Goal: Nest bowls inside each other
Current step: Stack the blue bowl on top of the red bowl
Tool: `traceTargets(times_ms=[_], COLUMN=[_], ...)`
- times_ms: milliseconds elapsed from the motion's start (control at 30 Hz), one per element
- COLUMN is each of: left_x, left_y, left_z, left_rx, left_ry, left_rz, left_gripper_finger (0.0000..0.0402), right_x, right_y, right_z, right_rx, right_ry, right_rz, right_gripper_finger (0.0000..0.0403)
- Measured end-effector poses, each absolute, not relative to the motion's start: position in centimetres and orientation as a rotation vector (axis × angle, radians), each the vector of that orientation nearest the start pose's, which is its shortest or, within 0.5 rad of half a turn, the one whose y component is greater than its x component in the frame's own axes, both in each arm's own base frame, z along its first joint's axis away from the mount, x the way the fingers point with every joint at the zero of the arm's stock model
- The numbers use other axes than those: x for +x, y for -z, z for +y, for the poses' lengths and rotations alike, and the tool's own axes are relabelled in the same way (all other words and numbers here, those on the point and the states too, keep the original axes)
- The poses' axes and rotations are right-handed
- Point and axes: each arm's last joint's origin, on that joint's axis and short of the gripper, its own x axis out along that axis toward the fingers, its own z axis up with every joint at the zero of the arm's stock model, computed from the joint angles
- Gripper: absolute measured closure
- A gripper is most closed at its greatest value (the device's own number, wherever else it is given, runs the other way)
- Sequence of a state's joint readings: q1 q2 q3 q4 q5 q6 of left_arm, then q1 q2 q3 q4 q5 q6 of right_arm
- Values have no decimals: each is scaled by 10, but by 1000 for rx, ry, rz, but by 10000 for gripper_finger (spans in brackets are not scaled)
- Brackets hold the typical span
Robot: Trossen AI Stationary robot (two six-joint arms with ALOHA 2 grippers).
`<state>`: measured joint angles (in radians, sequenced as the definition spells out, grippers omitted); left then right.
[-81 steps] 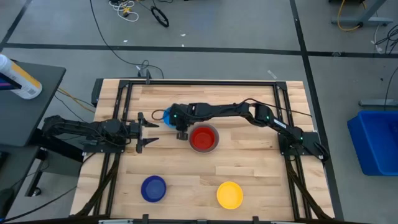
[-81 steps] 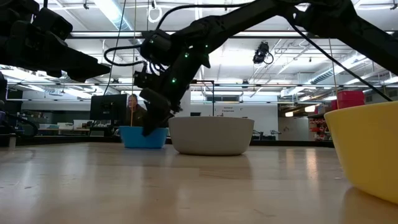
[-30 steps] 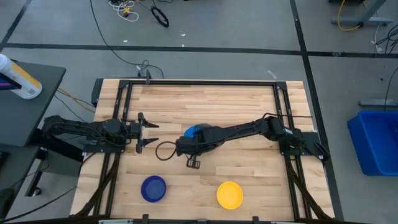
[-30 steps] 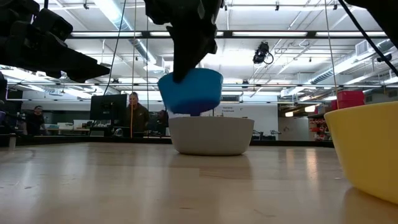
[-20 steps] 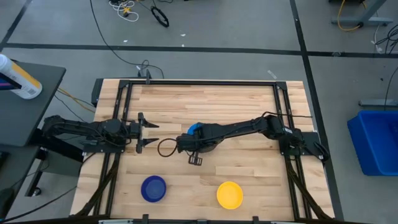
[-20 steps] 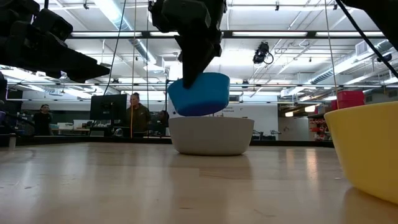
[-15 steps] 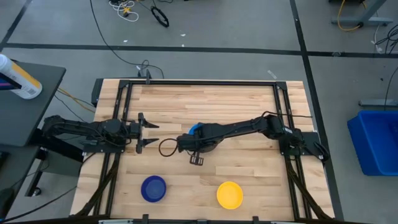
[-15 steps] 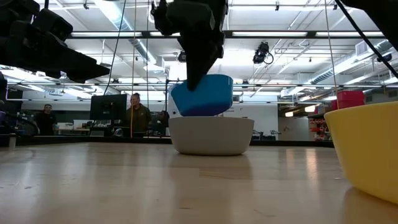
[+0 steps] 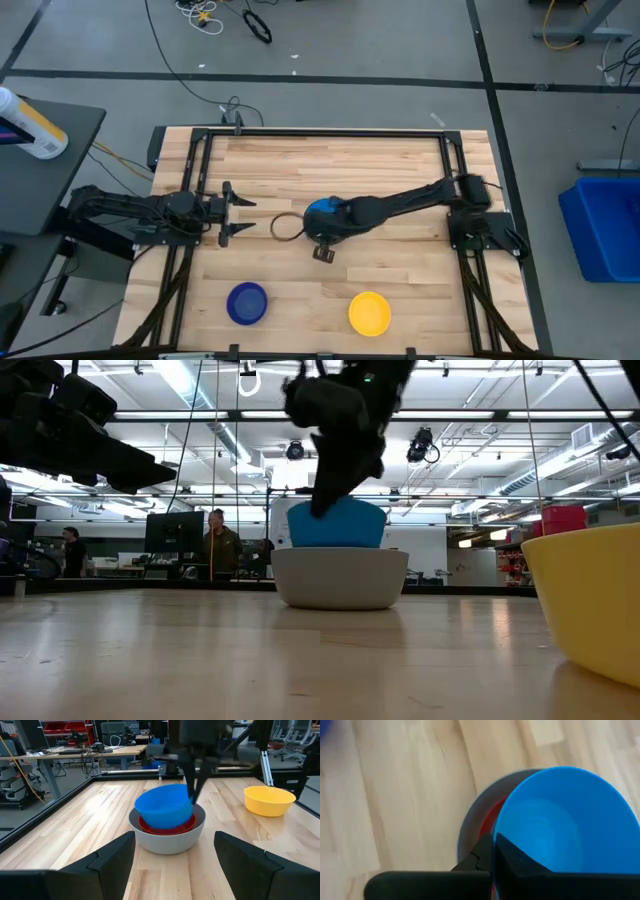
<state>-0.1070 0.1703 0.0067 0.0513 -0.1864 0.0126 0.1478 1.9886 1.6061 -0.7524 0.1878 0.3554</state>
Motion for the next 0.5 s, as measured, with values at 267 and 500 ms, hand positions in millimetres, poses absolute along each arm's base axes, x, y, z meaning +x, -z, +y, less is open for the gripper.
traceTargets(times_ms=[267, 500], left_x=[107, 107], left_y=[-157, -157], left_z=[-6, -6], left_rx=[32, 25], left_ry=[-79, -86], left_rz=[114, 113], left_gripper_finger=[124, 124], right_x=[373, 365], right_y=[-193, -173], right_z=[40, 39], right_rx=[278, 279], right_ry=[222, 227], right_rz=[874, 823], right_gripper_finger=[402, 402])
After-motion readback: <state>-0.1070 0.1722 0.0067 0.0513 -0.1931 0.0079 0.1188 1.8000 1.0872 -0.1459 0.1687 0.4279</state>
